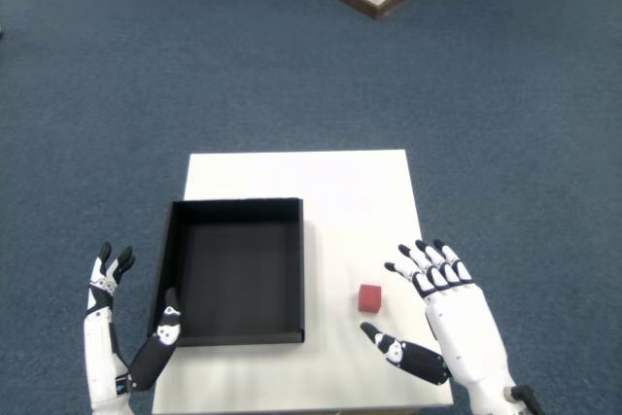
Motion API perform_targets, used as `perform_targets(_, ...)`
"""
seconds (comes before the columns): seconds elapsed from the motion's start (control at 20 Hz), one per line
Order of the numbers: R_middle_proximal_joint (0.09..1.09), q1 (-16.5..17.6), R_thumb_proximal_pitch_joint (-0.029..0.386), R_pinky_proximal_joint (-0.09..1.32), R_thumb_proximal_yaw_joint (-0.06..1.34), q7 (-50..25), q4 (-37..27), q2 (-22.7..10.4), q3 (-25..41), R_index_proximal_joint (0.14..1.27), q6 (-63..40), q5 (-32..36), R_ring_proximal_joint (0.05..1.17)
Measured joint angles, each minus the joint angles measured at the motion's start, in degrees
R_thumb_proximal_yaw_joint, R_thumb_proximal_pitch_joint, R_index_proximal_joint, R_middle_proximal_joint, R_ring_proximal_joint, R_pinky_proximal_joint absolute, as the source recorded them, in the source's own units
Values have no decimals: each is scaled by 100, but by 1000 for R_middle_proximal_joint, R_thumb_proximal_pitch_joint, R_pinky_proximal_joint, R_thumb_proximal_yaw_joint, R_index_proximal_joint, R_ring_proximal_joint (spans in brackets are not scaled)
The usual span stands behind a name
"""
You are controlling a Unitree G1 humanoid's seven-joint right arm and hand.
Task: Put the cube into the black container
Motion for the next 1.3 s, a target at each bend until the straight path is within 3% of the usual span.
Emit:
perform_targets(0.35,201,-48,-12,-36,496,833,163,270,-38,438,456,397,174)
perform_targets(1.0,200,-481,-12,-41,535,1388,1910,1139,-80,446,460,746,171)
perform_targets(1.3,203,-630,-12,-36,551,1395,2579,1389,-79,451,218,746,176)
